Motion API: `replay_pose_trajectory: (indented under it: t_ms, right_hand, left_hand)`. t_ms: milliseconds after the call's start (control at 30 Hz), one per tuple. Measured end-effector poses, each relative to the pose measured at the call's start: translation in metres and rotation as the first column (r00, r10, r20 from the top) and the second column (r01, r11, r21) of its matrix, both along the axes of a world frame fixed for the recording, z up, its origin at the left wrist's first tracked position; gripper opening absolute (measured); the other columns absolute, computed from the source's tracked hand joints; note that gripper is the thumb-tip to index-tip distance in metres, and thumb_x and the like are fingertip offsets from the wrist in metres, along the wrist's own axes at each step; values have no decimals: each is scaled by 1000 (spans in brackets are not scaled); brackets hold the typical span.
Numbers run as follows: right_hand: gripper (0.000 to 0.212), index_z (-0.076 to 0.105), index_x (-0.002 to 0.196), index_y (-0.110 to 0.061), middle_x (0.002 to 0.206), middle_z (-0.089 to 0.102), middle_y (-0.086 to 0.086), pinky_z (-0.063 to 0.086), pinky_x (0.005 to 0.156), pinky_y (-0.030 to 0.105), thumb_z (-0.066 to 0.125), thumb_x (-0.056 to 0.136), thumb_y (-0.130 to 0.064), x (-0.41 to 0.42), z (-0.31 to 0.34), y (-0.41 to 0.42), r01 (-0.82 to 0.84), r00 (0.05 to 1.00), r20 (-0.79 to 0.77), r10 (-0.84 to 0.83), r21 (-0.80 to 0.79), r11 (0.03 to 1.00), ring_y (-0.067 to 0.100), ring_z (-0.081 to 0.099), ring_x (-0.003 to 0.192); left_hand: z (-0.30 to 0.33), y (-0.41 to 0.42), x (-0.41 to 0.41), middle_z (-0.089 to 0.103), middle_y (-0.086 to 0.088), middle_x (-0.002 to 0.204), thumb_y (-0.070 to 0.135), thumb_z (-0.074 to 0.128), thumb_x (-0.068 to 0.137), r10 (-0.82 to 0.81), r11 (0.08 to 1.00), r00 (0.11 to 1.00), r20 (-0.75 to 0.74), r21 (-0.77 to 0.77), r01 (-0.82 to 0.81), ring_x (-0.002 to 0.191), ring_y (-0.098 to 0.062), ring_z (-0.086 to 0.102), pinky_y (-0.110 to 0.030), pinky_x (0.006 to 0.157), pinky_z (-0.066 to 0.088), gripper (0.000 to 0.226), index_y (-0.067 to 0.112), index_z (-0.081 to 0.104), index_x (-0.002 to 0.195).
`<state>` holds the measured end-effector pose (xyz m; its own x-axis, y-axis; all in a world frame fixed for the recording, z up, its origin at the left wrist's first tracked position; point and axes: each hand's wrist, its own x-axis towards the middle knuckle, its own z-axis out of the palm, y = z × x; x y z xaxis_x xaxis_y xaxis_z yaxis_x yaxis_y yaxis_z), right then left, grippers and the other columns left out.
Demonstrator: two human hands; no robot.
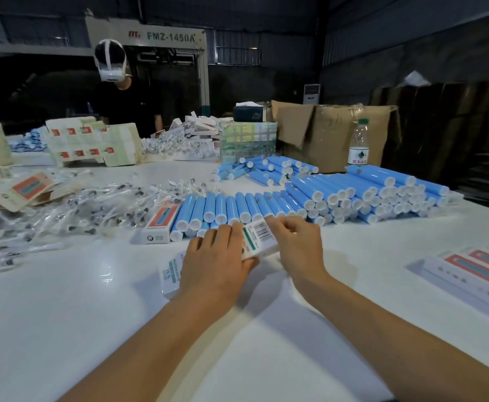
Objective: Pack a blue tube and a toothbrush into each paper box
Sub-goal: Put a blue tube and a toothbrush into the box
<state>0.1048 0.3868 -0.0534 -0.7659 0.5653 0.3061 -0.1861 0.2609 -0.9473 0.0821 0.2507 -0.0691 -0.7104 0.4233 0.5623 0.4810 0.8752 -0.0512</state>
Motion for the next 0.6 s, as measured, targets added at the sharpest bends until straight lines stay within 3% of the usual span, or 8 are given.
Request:
replay_pose_trajectory:
  t_ms: [100, 167, 233, 300, 400, 533, 600]
  right_hand:
    - [21, 65, 78, -36, 108, 64, -1, 47, 95, 47, 51, 91, -45, 1, 3, -6, -59, 998, 34, 60, -35, 998, 26, 56, 112]
    - [26, 66, 75, -36, 108, 61, -7, 42, 99, 45, 49, 94, -40, 5, 6, -2, -30, 999, -34, 29, -33, 999, 20, 53, 113]
    - [20, 64, 78, -31, 100, 55, -13, 37, 101, 44, 51, 93, -30, 11, 7, 6, 72, 994, -86, -65, 73, 995, 13, 49, 107]
    - [17, 62, 76, -27, 90, 55, -12, 40, 92, 38, 56, 91, -22, 17, 4, 9, 117, 986, -139, -96, 151, 982, 11, 50, 93]
    - [19, 64, 73, -23, 78, 59, -10, 39, 71, 18, 61, 90, -14, 19, -1, 3, 60, 990, -139, -22, 275, 959, 11, 52, 78]
    - [15, 75, 98, -12, 83, 63, -10, 39, 70, 8, 62, 90, -12, 15, -8, -4, 8, 996, -88, 24, 347, 938, 8, 57, 81]
    - [16, 74, 100, -10, 84, 64, -7, 39, 68, 8, 62, 90, -13, 15, -10, -7, -22, 997, -66, 47, 336, 942, 7, 57, 80]
  left_hand:
    - [1, -1, -1, 39, 3, 135, 59, 29, 93, 2, 1000, 1000, -19, 5, -1, 119, -18, 40, -31, 96, 29, 63, 20, 20, 142]
    - [1, -5, -2, 38, 2, 136, 59, 29, 93, 1, 1000, 1000, -14, 10, -1, 122, -19, 39, -32, 97, 30, 63, 20, 19, 142]
    - [1, -9, -4, 35, 2, 139, 59, 27, 93, 15, 1000, 1000, -13, 10, -15, 125, -19, 37, -33, 99, 29, 64, 20, 17, 143]
    - [2, -13, -7, 35, 1, 140, 58, 26, 94, 39, 999, 999, -12, 6, -38, 125, -20, 37, -33, 99, 30, 64, 20, 16, 144]
    - [4, -13, -11, 34, -1, 141, 58, 27, 94, 76, 997, 997, 27, 4, -76, 126, -22, 36, -35, 101, 31, 64, 19, 14, 143]
    - [3, -14, -15, 34, -3, 142, 57, 28, 95, 111, 994, 993, 30, -10, -111, 128, -23, 35, -35, 101, 31, 65, 17, 12, 145]
    - [1, -14, -16, 35, -3, 141, 56, 30, 95, 121, 993, 992, 26, -14, -121, 127, -23, 35, -35, 100, 31, 66, 17, 12, 146]
